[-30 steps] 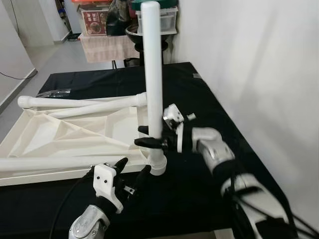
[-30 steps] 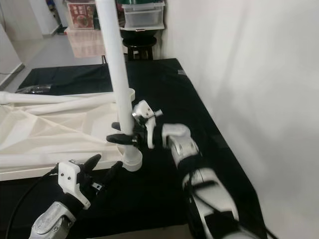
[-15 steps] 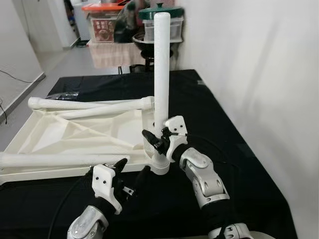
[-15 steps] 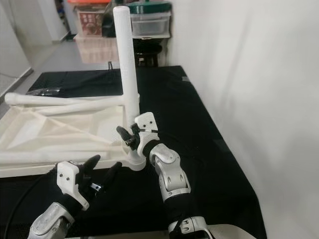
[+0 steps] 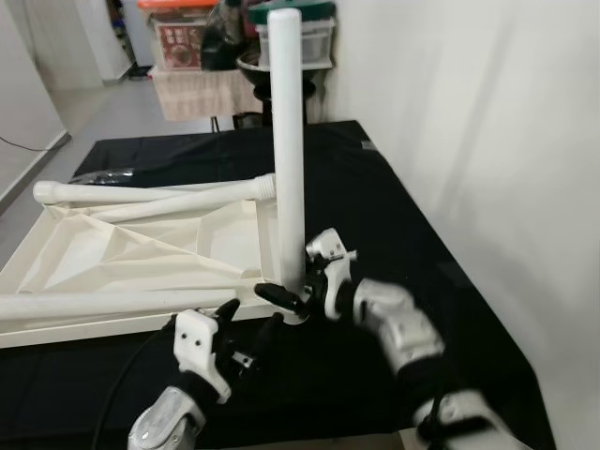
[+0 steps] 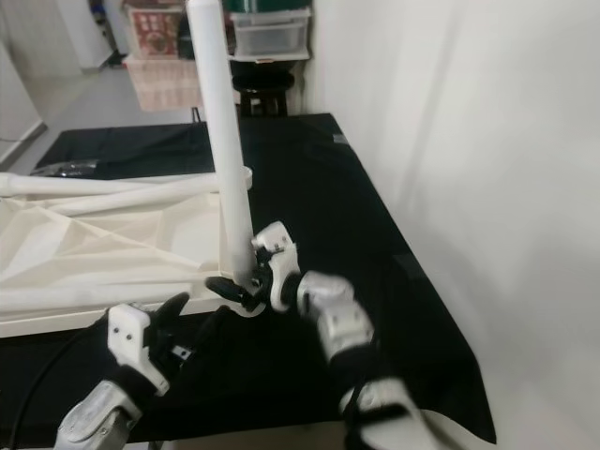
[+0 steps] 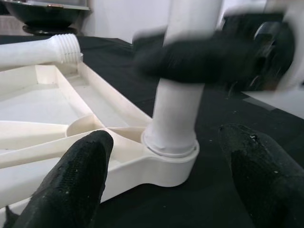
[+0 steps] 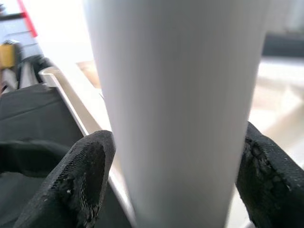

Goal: Building children table

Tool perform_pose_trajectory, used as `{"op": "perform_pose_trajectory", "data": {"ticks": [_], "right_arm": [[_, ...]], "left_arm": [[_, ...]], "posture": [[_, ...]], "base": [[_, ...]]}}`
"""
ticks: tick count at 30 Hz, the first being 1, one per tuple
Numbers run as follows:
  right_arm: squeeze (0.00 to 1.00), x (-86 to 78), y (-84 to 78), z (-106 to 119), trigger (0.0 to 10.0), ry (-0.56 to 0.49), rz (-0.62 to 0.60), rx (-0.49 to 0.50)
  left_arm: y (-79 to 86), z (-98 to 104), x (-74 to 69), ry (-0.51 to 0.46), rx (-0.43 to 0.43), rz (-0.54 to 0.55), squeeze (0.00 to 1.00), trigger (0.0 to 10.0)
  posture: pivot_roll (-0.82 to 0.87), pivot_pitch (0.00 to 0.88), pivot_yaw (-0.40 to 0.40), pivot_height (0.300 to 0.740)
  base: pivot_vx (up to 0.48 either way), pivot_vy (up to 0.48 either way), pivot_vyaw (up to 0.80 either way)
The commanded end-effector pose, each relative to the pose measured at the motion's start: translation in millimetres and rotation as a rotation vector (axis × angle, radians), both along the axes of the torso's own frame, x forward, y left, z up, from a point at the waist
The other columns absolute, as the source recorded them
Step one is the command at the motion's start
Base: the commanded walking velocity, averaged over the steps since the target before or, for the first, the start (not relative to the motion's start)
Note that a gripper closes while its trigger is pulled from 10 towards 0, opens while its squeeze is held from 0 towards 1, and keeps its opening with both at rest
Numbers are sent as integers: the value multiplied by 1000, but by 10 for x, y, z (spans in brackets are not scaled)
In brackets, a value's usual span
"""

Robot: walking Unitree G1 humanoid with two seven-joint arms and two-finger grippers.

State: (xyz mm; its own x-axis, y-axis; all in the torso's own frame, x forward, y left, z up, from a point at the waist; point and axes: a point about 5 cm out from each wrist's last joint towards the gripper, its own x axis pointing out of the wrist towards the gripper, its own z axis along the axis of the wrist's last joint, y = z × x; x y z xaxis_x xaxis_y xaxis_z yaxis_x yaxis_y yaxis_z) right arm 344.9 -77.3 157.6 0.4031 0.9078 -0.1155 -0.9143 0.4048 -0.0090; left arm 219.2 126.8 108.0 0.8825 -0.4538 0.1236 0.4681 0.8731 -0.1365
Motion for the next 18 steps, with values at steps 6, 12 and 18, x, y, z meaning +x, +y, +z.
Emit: {"op": "perform_pose_trajectory", "data": {"ticks": [6,12,18], "right_arm": [[0,19,71,36,10000,29,238,-44],[0,159,106,42,7255,75,172,-63],[0,195,41,-6,0,106,123,-64]], "left_arm": [[11,-28,18,8,12,5,0,10000],[-3,-27,24,6,15,7,0,10000],[-11,-22,17,5,13,7,0,10000]], "posture": [[62,0,-11,740],[81,0,-23,740],[80,0,-24,740]], "base": [[0,0,0],[0,0,0],[0,0,0]]}}
